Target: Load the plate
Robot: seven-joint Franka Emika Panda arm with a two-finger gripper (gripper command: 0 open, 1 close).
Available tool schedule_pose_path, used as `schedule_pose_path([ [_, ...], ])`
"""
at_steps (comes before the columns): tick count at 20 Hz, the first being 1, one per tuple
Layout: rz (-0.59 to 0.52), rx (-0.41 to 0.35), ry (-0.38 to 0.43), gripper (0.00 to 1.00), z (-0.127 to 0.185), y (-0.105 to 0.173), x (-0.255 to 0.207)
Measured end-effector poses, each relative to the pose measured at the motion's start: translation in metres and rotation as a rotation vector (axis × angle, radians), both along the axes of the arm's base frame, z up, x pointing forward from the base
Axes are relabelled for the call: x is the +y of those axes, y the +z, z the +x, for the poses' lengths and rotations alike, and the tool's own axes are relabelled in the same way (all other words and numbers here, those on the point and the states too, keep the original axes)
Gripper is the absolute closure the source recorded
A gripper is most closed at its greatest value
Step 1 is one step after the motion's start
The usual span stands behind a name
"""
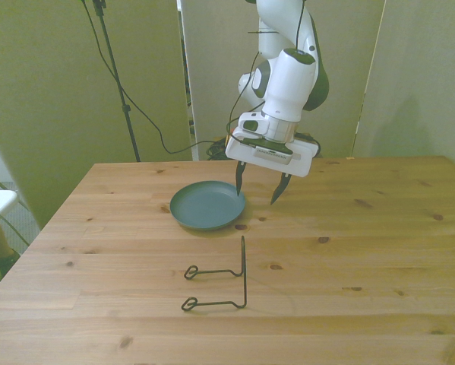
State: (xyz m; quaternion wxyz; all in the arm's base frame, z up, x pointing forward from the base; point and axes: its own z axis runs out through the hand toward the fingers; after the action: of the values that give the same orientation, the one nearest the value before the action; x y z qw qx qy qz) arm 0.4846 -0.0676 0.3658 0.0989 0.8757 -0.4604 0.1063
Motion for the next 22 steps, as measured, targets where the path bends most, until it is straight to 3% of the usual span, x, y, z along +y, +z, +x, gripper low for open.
schedule_pose_path([
  [9, 0.003, 0.021, -0.005, 0.0, 0.001, -0.013, -0.005],
  [10, 0.002, 0.023, -0.005, 1.0, 0.001, -0.014, -0.005],
  [22, -0.007, 0.023, -0.028, 1.0, 0.005, -0.017, -0.011],
])
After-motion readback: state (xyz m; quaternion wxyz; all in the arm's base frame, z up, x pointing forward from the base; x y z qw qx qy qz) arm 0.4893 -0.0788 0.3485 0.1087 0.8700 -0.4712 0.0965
